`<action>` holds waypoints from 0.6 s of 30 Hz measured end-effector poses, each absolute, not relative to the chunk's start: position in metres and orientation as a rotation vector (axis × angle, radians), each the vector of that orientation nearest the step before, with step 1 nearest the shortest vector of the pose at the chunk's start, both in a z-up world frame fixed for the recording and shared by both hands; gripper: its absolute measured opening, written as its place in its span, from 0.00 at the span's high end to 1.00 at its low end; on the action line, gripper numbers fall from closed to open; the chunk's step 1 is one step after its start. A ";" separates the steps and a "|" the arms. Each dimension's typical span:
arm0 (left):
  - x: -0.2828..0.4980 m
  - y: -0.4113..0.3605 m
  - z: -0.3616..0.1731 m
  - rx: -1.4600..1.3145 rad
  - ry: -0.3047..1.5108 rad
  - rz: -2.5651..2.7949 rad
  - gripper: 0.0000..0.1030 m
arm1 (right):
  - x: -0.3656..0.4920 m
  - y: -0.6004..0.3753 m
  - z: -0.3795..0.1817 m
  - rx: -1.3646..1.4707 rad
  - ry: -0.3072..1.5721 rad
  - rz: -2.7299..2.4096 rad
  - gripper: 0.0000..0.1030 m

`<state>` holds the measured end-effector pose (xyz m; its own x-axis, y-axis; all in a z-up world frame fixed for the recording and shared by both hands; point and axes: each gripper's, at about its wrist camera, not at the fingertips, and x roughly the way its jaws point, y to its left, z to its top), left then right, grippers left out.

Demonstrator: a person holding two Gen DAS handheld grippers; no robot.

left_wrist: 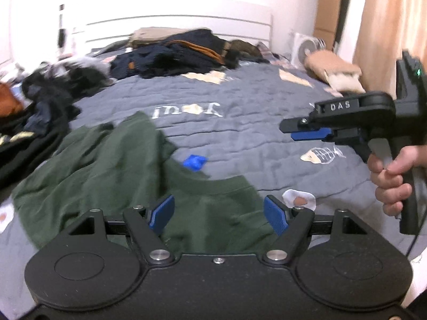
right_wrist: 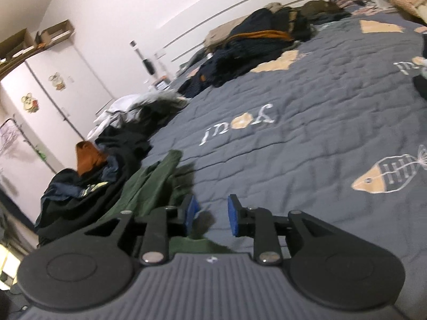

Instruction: Fold clothes

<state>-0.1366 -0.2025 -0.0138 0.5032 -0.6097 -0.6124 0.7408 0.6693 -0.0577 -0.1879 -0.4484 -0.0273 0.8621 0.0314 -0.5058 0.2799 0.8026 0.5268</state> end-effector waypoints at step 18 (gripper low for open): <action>-0.119 -0.303 -0.071 0.398 0.758 -0.684 0.30 | -0.234 -0.483 -0.028 0.612 0.515 -0.173 0.64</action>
<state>-0.1191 -0.3029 -0.0709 0.5289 -0.4191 -0.7380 0.6915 0.7170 0.0884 -0.2340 -0.4830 -0.0276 0.8606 -0.0049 -0.5092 0.3029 0.8088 0.5041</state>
